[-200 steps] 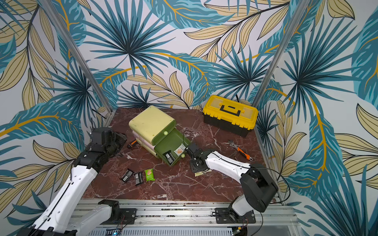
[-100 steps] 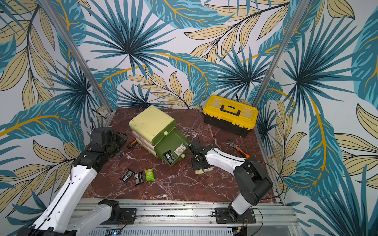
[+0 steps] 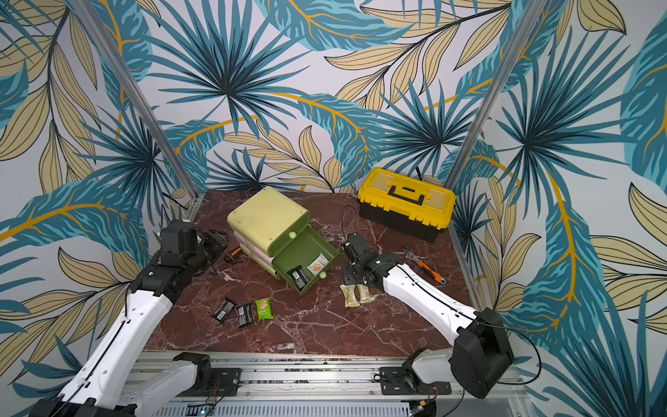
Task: Take the cookies out of the drawer
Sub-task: Place the cookie at the center of the board, then adjust the cookie in the drawer.
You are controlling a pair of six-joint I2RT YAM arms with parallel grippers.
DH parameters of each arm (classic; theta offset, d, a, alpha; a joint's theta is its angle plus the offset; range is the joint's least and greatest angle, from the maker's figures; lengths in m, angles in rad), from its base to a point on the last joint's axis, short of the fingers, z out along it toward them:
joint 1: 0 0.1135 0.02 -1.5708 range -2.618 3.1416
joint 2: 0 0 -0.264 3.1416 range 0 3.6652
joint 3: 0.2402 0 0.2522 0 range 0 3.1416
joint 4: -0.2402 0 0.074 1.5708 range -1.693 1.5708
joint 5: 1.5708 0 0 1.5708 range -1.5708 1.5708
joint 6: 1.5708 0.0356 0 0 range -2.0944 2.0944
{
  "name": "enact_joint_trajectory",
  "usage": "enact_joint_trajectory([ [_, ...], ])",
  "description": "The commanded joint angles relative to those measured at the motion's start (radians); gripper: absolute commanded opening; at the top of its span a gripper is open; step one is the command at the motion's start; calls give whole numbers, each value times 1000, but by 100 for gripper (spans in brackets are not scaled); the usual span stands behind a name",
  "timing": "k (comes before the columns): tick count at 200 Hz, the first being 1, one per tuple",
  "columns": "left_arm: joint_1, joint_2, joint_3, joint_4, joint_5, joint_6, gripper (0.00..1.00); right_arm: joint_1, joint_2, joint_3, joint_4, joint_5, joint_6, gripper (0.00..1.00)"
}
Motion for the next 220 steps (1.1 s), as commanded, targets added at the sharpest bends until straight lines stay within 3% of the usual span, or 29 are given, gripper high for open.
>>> enact_joint_trajectory([
  [1,10,2,35,72,59,44,53,0,30,92,-23,-26,-33,48],
  [39,9,7,44,72,86,58,53,2,130,268,-57,-119,202,46],
  [75,9,16,48,64,107,67,53,22,201,342,-73,-120,528,46],
  [114,9,31,52,70,109,53,53,58,306,476,-106,-105,748,50],
  [164,9,46,60,73,97,59,54,74,452,627,-266,-94,918,53],
  [220,10,55,47,133,121,84,55,79,553,671,-287,-136,955,59],
])
